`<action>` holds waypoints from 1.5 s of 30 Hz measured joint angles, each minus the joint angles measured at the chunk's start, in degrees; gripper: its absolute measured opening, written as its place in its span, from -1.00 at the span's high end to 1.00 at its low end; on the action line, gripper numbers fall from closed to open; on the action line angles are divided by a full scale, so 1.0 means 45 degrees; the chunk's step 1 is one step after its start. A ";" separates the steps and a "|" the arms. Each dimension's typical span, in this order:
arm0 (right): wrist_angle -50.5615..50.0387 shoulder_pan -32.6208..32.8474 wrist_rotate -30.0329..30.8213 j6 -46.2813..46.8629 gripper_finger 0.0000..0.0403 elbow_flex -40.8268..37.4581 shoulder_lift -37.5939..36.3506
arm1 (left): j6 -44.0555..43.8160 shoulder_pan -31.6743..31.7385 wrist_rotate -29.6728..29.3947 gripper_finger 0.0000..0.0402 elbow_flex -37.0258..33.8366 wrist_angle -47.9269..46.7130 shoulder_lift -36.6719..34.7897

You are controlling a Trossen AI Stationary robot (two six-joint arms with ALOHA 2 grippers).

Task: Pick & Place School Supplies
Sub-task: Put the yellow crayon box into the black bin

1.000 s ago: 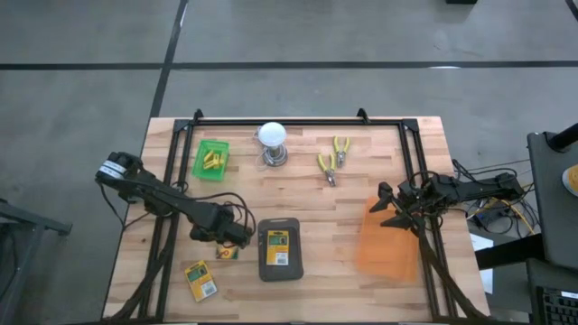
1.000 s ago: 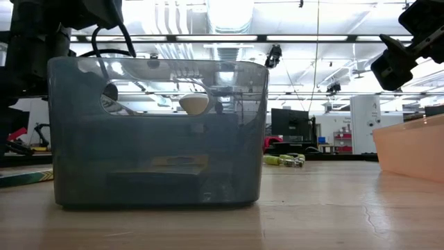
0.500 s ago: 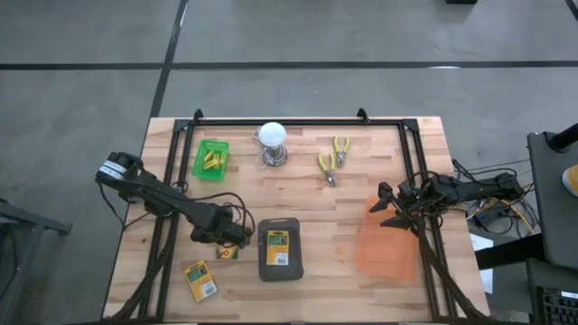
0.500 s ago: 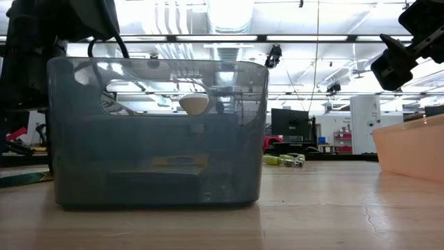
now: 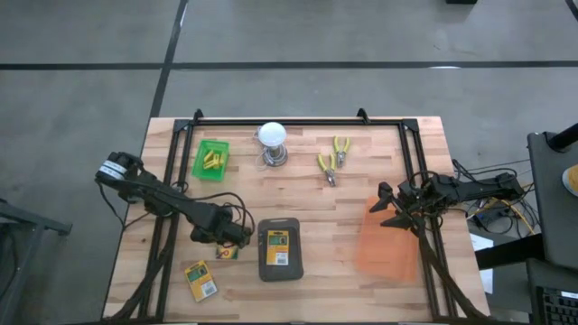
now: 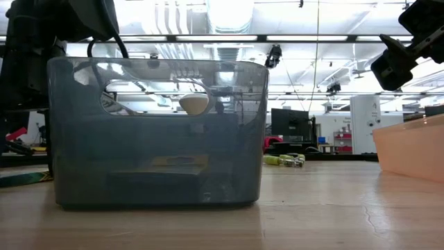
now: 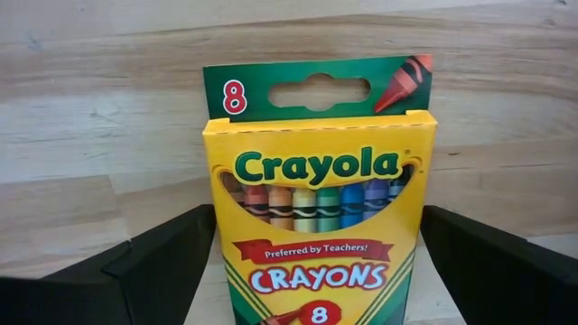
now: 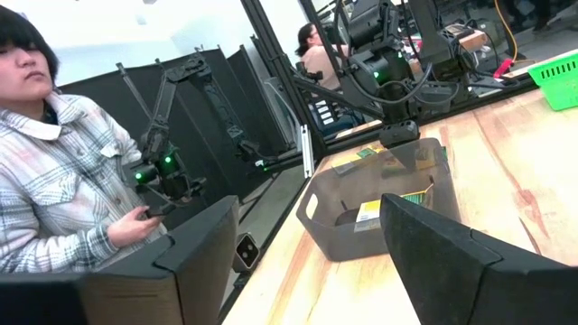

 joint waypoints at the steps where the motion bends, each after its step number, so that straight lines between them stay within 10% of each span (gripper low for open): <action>1: 0.0000 0.0000 -0.0004 0.0000 -0.31 0.0000 0.0000 | 0.0000 0.0000 -0.0005 -0.98 -0.0005 -0.0002 0.0000; 45: 0.0000 -0.0001 -0.0003 0.0000 -0.32 0.0000 -0.0005 | -0.0039 0.0000 0.0081 -0.69 0.0034 0.0214 -0.0004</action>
